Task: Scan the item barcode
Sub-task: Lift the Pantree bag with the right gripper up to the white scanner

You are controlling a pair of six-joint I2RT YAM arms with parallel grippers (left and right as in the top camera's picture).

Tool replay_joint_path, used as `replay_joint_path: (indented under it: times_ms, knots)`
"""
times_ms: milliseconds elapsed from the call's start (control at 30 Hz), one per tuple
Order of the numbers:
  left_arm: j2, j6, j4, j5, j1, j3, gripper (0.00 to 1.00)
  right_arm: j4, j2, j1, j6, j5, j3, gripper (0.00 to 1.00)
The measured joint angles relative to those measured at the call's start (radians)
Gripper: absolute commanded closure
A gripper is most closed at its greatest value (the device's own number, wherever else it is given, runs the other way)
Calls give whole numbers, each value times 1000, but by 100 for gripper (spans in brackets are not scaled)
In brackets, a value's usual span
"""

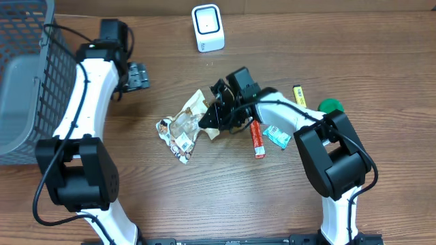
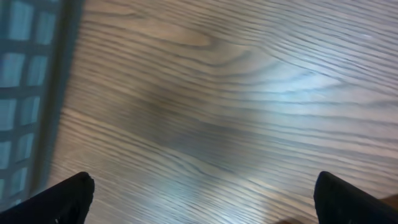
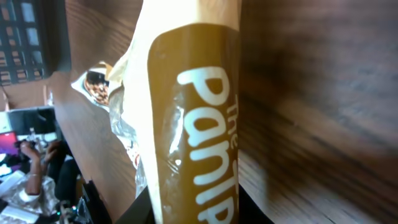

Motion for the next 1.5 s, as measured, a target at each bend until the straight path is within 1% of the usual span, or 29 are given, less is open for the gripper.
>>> replay_joint_path:
  times_ms: [100, 300, 367, 467, 567, 733, 833, 1000, 1233, 1267, 1433, 1500]
  knots:
    - [0, 0, 0, 0, 26, 0, 0, -135, 0, -13, -50, 52, 147, 96]
    - [0, 0, 0, 0, 28, 0, 0, -422, -5, -25, -235, 246, 556, 96]
    - [0, 0, 0, 0, 28, 0, 0, -476, -8, -24, -322, 339, 693, 96]
    - [0, 0, 0, 0, 28, 0, 0, -480, -16, -20, -430, 446, 810, 96]
    - [0, 0, 0, 0, 28, 0, 0, -409, -31, -10, -579, 569, 890, 96]
    - [0, 0, 0, 0, 28, 0, 0, -264, -39, 1, -804, 699, 908, 96]
    - [0, 0, 1, 0, 27, 0, 0, -148, -18, 2, -880, 758, 908, 96]
    - [0, 0, 0, 0, 23, 0, 0, 57, 57, 2, -938, 855, 909, 96]
    - [0, 0, 0, 0, 23, 0, 0, 314, 254, 2, -1011, 980, 909, 96]
    - [0, 0, 0, 0, 23, 0, 0, 373, 300, 2, -1021, 1004, 909, 96]
    - [0, 0, 1, 0, 23, 0, 0, 498, 422, 2, -1066, 1085, 909, 96]
    - [0, 0, 1, 0, 23, 0, 0, 503, 458, 2, -1093, 1108, 909, 96]
